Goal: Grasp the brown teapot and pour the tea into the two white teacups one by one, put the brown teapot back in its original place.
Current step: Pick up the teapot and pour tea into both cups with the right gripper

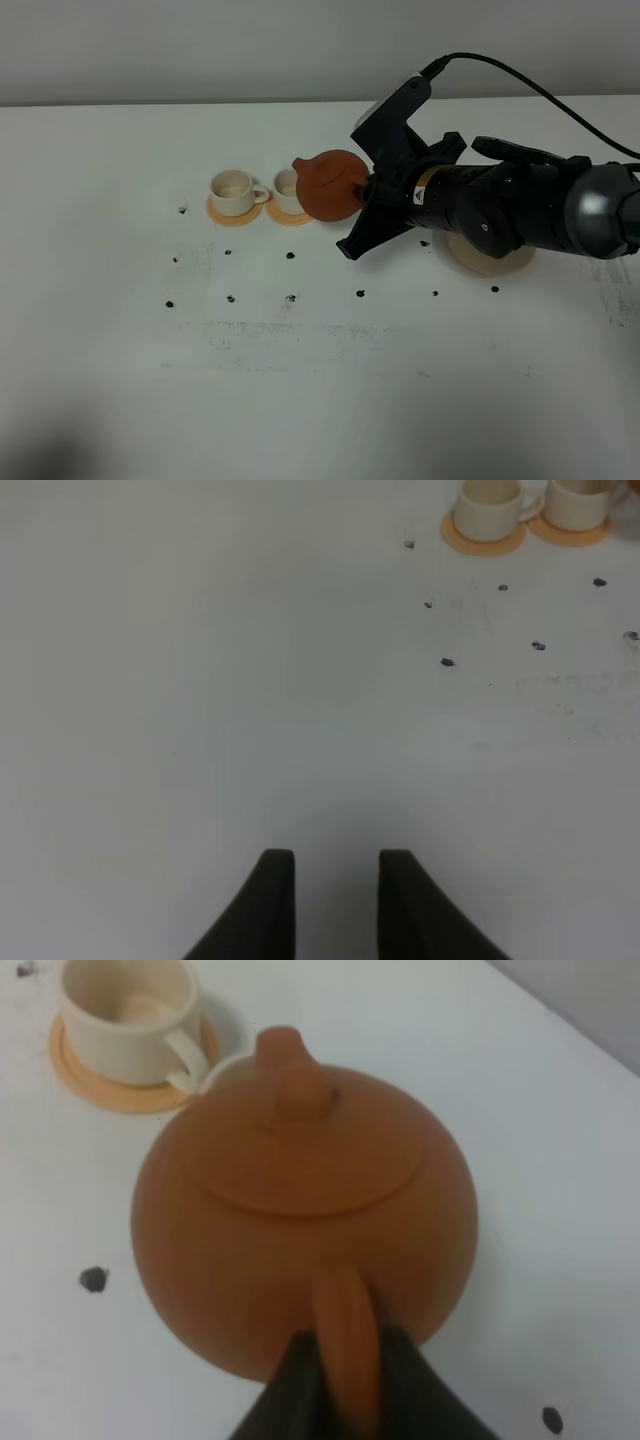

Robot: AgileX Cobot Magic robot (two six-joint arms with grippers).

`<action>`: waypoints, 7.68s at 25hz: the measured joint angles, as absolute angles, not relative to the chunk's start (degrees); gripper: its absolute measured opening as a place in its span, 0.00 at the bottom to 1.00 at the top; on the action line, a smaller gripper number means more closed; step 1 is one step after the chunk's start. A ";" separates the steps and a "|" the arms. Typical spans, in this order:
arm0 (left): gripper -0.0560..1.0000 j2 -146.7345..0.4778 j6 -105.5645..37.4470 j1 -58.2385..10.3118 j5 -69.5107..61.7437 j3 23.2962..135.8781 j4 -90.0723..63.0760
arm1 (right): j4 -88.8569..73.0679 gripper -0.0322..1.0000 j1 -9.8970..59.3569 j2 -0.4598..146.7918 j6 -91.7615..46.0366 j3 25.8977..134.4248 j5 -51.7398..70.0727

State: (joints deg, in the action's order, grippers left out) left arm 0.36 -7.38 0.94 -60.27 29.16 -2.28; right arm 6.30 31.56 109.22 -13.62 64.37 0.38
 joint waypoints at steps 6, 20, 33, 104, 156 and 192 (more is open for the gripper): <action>0.26 0.36 -7.38 0.94 -60.27 29.16 -2.28 | 7.73 0.11 31.56 109.52 -13.57 65.57 2.70; 0.26 0.36 -7.38 0.94 -60.27 29.16 -2.28 | 11.48 0.11 31.56 110.64 -13.68 67.23 5.22; 0.26 0.36 -7.38 0.94 -60.27 29.16 -2.28 | 14.27 0.11 31.56 112.08 -13.64 68.89 5.94; 0.26 0.36 -7.38 0.94 -60.27 29.16 -2.28 | 30.56 0.11 31.22 112.50 -13.60 73.53 9.48; 0.26 0.36 -7.38 0.94 -60.27 29.16 -2.28 | 38.38 0.11 30.43 112.56 -13.60 73.53 8.92; 0.26 0.36 -7.38 0.94 -60.27 29.16 -2.28 | 45.06 0.11 30.43 112.56 -13.60 73.53 8.43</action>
State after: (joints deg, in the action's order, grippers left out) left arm 0.36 -7.38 0.94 -60.27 29.16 -2.28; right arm 45.06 30.43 112.56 -13.60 73.53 8.43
